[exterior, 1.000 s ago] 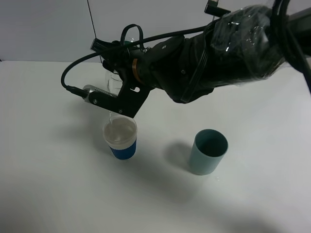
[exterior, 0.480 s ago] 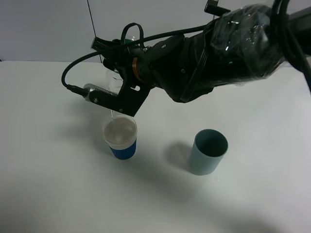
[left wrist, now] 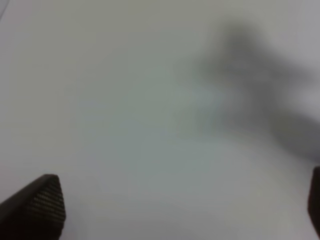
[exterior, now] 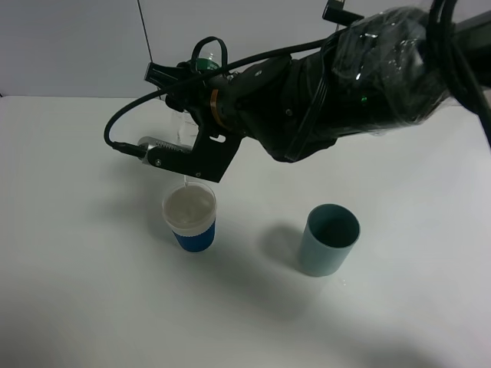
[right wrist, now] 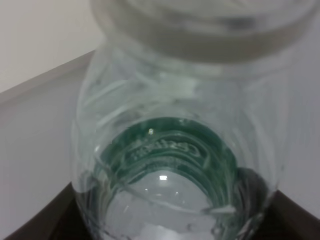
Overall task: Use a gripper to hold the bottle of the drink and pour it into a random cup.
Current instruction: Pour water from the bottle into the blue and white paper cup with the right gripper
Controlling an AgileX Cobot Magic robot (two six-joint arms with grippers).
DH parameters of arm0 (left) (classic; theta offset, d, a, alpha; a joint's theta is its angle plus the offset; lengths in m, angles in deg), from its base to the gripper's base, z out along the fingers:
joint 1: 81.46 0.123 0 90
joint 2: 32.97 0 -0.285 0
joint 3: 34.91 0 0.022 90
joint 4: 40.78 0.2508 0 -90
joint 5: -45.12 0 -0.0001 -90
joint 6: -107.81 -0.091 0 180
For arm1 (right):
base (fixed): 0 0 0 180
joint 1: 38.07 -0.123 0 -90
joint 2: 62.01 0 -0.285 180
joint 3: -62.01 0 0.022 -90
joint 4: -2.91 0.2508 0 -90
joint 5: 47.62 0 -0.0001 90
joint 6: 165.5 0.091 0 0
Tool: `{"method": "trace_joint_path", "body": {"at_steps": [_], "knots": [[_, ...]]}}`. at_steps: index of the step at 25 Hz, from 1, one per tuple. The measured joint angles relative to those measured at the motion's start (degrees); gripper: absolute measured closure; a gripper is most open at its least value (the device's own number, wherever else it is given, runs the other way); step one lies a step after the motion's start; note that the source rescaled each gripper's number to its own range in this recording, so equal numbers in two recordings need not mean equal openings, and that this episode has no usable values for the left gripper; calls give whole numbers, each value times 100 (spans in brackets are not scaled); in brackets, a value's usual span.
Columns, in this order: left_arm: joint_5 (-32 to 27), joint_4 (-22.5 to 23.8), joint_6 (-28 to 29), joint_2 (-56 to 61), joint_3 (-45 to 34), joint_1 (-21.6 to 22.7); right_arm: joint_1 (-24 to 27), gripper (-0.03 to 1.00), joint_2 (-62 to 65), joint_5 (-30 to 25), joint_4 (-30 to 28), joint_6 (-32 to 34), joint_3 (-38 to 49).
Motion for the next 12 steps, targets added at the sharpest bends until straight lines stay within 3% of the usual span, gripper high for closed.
{"method": "trace_joint_path", "body": {"at_steps": [12], "knots": [[0,0,0,0,0,0,0,97,0,-27,0,-194,0]]}}
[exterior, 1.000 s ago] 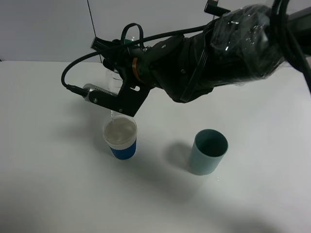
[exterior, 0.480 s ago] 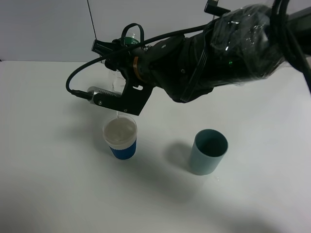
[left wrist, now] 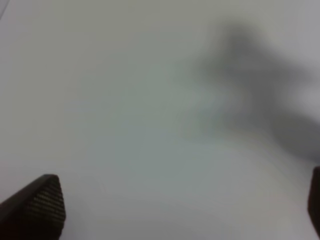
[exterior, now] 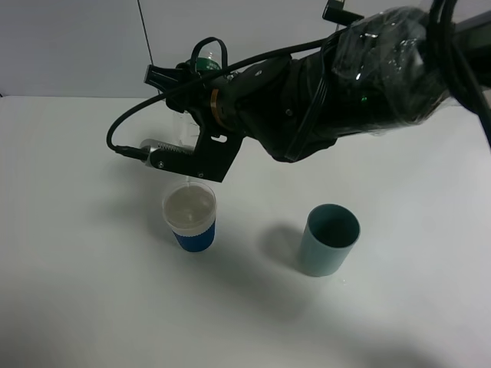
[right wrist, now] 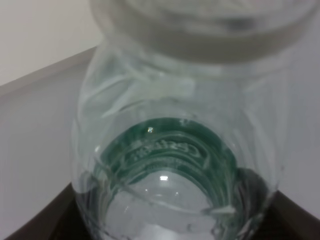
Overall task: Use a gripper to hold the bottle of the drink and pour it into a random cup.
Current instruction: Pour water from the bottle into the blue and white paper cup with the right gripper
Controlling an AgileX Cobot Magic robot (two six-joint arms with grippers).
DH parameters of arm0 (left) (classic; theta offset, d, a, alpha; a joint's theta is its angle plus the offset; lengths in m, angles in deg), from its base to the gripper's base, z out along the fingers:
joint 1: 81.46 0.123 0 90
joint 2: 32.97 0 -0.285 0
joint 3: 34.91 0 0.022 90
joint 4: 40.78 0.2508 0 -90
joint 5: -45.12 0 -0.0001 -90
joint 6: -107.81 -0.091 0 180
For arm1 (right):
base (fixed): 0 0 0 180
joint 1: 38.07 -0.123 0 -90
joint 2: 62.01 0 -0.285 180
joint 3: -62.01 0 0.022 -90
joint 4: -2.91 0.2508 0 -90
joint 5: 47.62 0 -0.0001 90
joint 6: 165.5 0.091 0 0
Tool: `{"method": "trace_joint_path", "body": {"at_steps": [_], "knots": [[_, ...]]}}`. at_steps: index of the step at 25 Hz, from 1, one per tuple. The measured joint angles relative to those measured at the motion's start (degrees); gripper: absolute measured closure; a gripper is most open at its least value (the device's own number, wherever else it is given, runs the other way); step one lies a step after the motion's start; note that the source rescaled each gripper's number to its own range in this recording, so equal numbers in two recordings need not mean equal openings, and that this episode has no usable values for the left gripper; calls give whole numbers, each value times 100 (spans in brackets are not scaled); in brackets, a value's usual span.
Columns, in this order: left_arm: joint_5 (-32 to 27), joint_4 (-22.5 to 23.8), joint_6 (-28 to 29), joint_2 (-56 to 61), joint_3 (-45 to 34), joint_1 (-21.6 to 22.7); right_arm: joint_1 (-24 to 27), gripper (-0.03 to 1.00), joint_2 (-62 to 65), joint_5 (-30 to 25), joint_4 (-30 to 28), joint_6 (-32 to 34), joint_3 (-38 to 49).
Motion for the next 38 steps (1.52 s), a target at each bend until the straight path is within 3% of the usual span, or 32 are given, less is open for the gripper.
{"method": "trace_joint_path", "body": {"at_steps": [9,32,38], "knots": [[0,-10,0,0,0,0,0,97,0,-21,0,-295,0],[0,-10,0,0,0,0,-114,97,0,65,0,-345,0],[0,-10,0,0,0,0,-114,97,0,40,0,-670,0]]}}
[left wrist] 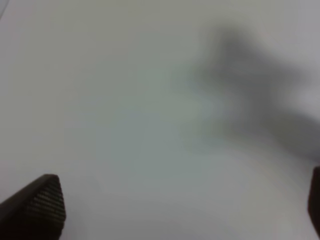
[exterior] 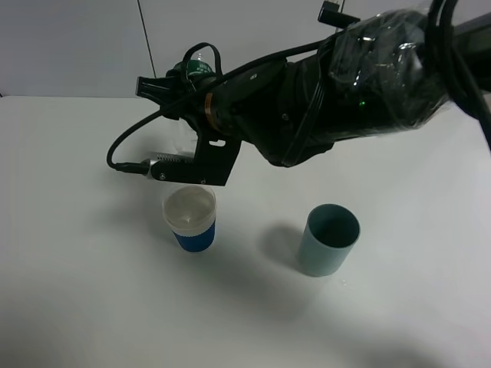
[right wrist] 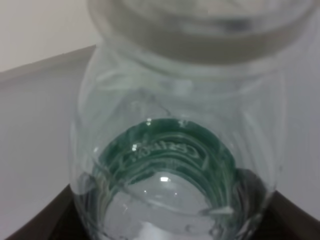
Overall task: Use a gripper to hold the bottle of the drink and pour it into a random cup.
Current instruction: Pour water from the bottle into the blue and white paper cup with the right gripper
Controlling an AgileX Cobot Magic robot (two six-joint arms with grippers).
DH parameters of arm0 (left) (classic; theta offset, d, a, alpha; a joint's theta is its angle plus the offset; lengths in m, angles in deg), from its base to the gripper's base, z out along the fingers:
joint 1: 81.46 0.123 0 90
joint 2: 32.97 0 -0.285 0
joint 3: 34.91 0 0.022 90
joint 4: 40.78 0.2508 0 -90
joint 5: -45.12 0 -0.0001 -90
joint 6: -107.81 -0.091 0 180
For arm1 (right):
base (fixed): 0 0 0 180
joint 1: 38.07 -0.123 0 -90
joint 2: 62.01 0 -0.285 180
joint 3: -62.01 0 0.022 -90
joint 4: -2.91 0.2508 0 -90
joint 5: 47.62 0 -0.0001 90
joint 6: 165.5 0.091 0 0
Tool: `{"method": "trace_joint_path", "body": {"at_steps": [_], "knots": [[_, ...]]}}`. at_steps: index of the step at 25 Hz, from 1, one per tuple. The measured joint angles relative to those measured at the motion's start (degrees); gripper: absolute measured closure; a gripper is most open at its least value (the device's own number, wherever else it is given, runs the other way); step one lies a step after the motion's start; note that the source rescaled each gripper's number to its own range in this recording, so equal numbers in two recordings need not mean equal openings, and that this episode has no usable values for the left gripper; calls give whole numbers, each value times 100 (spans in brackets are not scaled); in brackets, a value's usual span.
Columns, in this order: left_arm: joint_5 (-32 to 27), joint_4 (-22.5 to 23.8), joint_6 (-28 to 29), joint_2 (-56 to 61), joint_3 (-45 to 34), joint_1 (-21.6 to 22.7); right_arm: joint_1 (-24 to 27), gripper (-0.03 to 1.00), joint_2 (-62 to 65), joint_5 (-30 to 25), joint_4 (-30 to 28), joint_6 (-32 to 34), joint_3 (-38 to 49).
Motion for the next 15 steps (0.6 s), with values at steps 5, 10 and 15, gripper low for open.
{"method": "trace_joint_path", "body": {"at_steps": [5,10,15], "knots": [[0,0,0,0,0,0,0,97,0,-4,0,-72,0],[0,0,0,0,0,0,0,97,0,-4,0,-77,0],[0,0,0,0,0,0,0,97,0,-4,0,-77,0]]}}
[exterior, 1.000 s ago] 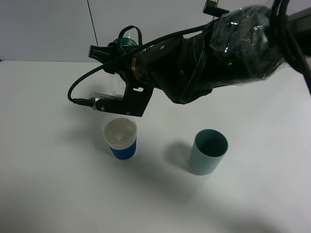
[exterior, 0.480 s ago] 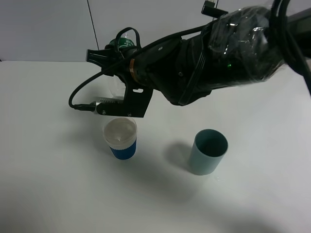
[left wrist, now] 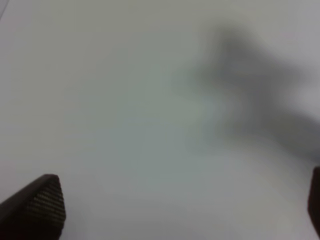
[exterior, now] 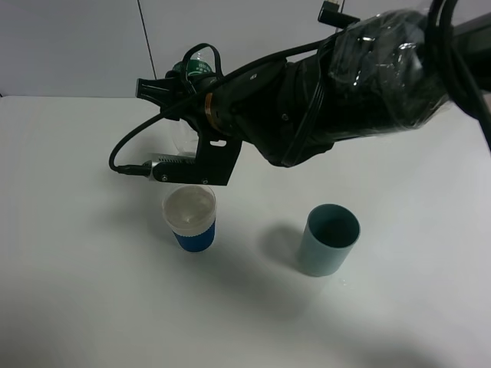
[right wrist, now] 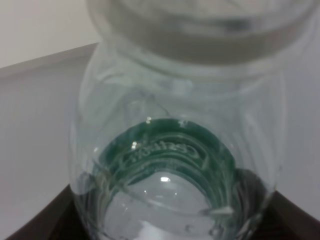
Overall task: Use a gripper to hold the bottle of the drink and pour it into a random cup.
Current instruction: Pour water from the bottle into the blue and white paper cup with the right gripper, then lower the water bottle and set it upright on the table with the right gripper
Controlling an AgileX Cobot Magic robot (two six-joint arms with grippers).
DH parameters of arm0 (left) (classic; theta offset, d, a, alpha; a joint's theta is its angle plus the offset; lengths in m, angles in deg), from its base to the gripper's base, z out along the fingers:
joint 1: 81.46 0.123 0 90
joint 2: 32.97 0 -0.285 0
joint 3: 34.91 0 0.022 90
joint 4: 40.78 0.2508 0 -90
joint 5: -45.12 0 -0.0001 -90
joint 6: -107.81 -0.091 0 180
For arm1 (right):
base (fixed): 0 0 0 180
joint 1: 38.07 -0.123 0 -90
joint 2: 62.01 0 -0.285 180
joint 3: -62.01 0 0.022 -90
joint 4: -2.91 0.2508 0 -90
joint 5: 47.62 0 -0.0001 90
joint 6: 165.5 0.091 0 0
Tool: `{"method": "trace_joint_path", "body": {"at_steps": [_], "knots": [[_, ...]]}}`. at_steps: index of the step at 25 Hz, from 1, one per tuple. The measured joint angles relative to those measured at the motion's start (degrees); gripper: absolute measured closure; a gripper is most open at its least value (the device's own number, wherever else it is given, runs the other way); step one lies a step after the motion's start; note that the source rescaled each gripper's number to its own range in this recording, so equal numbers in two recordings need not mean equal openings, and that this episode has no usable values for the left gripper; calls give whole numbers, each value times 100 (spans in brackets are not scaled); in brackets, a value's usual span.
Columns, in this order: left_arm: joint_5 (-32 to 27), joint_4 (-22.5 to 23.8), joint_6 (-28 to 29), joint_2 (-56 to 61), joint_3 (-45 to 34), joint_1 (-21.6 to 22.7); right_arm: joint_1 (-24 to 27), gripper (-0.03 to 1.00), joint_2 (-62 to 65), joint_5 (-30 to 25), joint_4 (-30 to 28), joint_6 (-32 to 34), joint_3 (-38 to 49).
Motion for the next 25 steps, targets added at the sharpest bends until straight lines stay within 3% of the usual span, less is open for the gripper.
{"method": "trace_joint_path", "body": {"at_steps": [20,23,25], "knots": [[0,0,0,0,0,0,-108,97,0,-108,4,-248,-18],[0,0,0,0,0,0,-108,97,0,-108,4,82,-18],[0,0,0,0,0,0,-108,97,0,-108,4,724,-18]]}}
